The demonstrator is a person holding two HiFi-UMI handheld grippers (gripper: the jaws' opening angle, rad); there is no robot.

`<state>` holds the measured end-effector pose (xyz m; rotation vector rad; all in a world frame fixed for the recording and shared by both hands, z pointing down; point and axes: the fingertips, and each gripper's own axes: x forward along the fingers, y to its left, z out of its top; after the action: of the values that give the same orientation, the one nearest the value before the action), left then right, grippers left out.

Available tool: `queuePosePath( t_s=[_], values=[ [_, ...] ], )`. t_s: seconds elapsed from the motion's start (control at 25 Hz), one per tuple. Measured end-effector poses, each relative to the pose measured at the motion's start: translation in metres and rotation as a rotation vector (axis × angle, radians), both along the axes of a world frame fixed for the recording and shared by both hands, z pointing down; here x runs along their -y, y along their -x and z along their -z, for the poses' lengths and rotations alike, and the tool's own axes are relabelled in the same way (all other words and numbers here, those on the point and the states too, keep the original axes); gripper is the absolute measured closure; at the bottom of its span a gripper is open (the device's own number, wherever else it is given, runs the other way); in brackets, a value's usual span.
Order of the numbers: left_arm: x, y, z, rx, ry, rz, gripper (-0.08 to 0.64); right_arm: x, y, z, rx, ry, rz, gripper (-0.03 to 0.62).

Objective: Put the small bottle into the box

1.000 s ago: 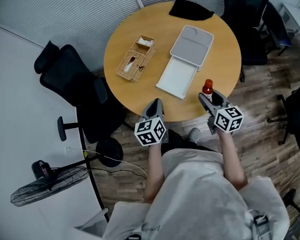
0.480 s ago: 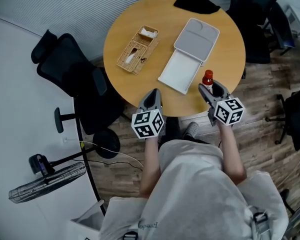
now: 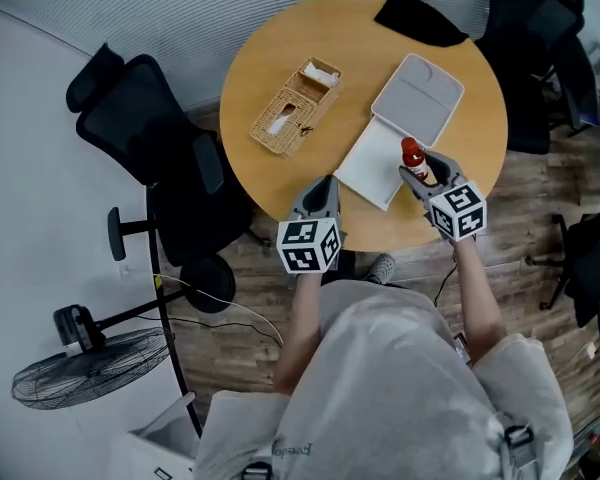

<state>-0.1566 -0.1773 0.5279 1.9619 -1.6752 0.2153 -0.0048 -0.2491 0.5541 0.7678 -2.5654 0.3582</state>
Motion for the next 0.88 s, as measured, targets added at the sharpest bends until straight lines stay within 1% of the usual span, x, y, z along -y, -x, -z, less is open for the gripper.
queuePosePath(
  t_s=[0.2, 0.36, 0.52, 0.72, 0.88],
  values=[
    [0.015, 0.007, -0.003, -0.007, 0.013, -0.025, 0.531, 0.013, 0.022, -0.025, -0.138, 0.016, 0.148, 0.365],
    [0.024, 0.016, -0.011, -0.001, 0.032, -0.033, 0.531, 0.022, 0.035, -0.044, -0.225, 0.041, 0.224, 0.365],
    [0.029, 0.026, -0.02, 0.008, 0.053, -0.034, 0.531, 0.029, 0.05, -0.06, -0.332, 0.031, 0.329, 0.365],
    [0.032, 0.031, -0.031, 0.006, 0.089, -0.045, 0.531, 0.034, 0.059, -0.085, -0.468, 0.016, 0.459, 0.365],
    [0.035, 0.032, -0.034, 0.001, 0.099, -0.057, 0.532, 0.026, 0.063, -0.11, -0.576, 0.038, 0.553, 0.365]
  ],
)
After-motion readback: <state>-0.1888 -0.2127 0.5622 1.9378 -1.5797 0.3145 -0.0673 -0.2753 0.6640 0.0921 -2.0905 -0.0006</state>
